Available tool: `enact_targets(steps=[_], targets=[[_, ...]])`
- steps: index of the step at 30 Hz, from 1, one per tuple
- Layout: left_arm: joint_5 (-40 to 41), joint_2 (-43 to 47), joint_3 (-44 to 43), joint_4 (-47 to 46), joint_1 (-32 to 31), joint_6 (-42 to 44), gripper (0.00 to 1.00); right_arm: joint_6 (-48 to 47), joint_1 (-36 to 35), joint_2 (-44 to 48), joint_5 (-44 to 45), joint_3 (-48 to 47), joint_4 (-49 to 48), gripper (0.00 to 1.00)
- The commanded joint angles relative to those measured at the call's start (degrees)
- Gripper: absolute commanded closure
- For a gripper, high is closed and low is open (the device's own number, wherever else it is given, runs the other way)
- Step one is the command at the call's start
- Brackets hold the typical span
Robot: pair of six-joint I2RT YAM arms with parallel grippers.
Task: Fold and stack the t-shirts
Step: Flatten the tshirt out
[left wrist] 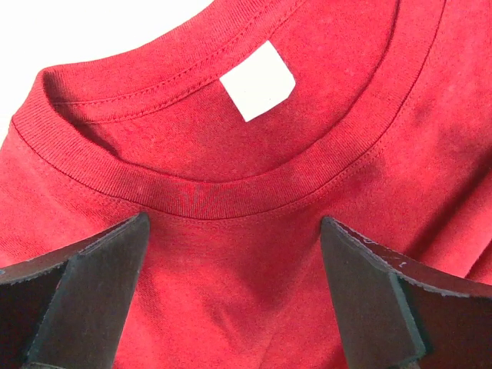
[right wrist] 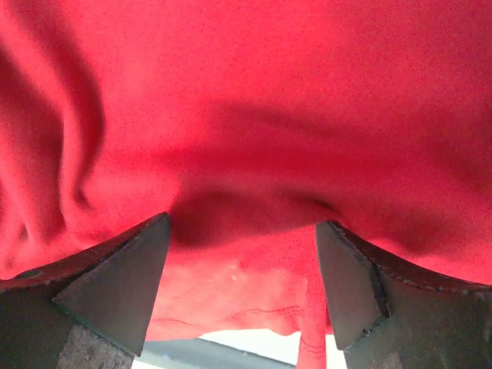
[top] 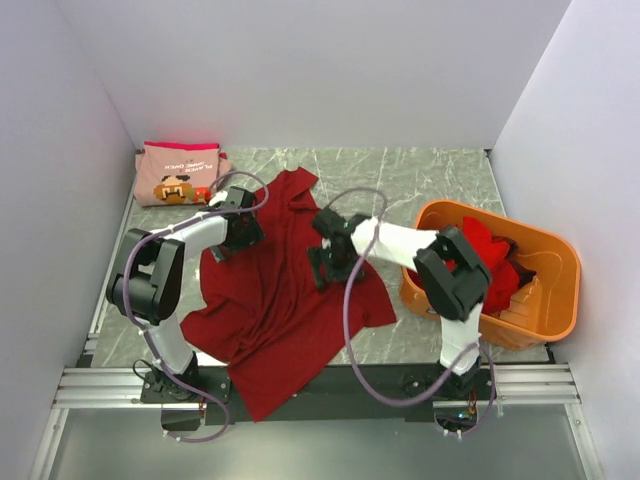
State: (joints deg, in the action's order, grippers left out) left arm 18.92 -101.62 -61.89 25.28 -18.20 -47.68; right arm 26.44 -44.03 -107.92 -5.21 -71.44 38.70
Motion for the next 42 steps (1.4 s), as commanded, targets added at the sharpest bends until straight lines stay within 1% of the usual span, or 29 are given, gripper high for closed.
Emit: enact_targets(steps=[1,3,4,6,7,8,9,11,12,13,14,15,16,17,18,19,23,26,28,30,32,33,34,35,36,37,38,39,42], targets=[[-0.5,-0.8,1.3,-0.5,1.7,0.7,0.01,-5.3,6.5,-8.3,6.4,-5.8,1.6,0.17],[-0.8,-1.2,0.5,-0.2,2.0,0.8,0.0,-6.3,7.9,-11.5,7.9,-13.9,5.5,0.17],[-0.8,-1.6,0.3,-0.1,2.2,0.7,0.01,-8.2,9.0,-14.8,9.2,-19.9,6.5,0.17],[-1.2,-1.6,-0.6,-0.2,2.3,0.8,0.01,-9.8,10.3,-20.3,10.1,-26.5,8.7,0.17],[-1.4,-1.8,-1.0,-0.3,2.3,0.8,0.01,-10.1,11.8,-22.5,10.2,-34.5,10.4,0.17],[-1.8,-2.0,-1.8,-0.3,2.4,0.8,0.01,-10.2,12.7,-24.8,10.5,-38.6,12.9,0.17],[-2.2,-2.6,-2.4,-0.3,2.5,0.7,0.0,-10.7,14.3,-28.9,10.7,-46.3,13.7,0.17],[-3.0,-3.4,-4.3,-0.1,2.6,0.6,0.01,-11.4,15.9,-32.9,10.2,-54.3,14.8,0.17],[-3.2,-4.2,-4.9,0.3,2.6,0.5,0.01,-11.8,16.6,-36.9,9.8,-58.5,16.7,0.17],[-3.3,-4.6,-5.7,0.7,2.6,0.3,0.01,-12.2,17.4,-38.7,8.7,-67.0,17.4,0.17],[-3.1,-5.0,-6.8,0.9,2.6,0.1,0.01,-12.5,18.3,-39.8,6.9,-70.2,17.3,0.17],[-3.4,-5.4,-7.5,1.1,2.8,0.1,0.01,-12.9,18.9,-40.2,5.8,-72.0,14.9,0.17],[-3.5,-5.7,-8.2,1.4,2.9,0.1,0.01,-13.0,19.2,-39.3,5.4,-70.9,12.5,0.16],[-3.6,-5.9,-9.5,1.5,3.0,0.2,0.01,-13.1,19.9,-37.6,2.1,-68.8,9.8,0.16],[-3.5,-6.0,-10.1,1.6,3.3,0.5,0.01,-13.5,20.1,-34.0,1.4,-66.6,5.1,0.16],[-3.5,-6.0,-10.8,1.7,3.3,0.6,0.01,-14.0,20.1,-32.2,0.8,-62.8,3.2,0.15],[-2.6,-6.6,-15.1,4.6,3.9,0.4,0.01,-16.0,19.9,-25.6,0.4,-60.0,2.4,0.15],[-3.1,-3.2,-14.0,3.7,3.9,0.7,0.01,-17.4,19.3,-20.8,0.8,-57.2,3.0,0.14],[-3.3,1.0,-12.5,3.2,3.8,0.8,0.01,-17.8,18.4,-16.7,1.7,-53.7,3.0,0.14],[-3.1,5.4,-9.8,3.5,3.8,0.3,0.0,-17.9,17.2,-12.4,2.9,-50.6,3.0,0.14],[-3.3,8.5,-6.2,3.8,3.4,-0.3,0.0,-17.2,14.9,-9.1,6.7,-44.8,3.5,0.14],[-3.4,11.7,-4.6,3.2,2.7,-0.8,0.01,-15.2,14.2,-5.6,8.6,-42.3,3.8,0.14],[-3.5,13.4,-2.7,2.8,2.2,-1.1,0.01,-14.1,12.5,-3.5,10.9,-36.4,3.6,0.14],[-3.5,14.9,1.1,2.4,1.5,-1.4,0.01,-13.0,11.6,-1.5,11.7,-32.7,2.9,0.14],[-3.3,17.7,3.2,2.1,0.2,-2.8,0.01,-10.7,10.6,2.6,12.4,-29.1,1.1,0.14],[-3.8,19.1,5.0,1.6,-0.4,-3.3,0.01,-9.4,8.6,4.5,12.5,-21.6,0.2,0.14],[-4.2,20.4,8.9,1.4,-1.0,-3.6,0.01,-8.3,7.5,6.4,11.6,-17.9,-0.8,0.14],[-4.7,22.9,10.7,1.5,-2.2,-5.1,0.01,-6.1,6.4,9.7,11.8,-11.7,-2.4,0.14],[-5.2,28.3,17.8,0.7,-3.3,-7.2,0.01,-3.1,2.7,14.0,10.3,-1.8,-6.2,0.14]])
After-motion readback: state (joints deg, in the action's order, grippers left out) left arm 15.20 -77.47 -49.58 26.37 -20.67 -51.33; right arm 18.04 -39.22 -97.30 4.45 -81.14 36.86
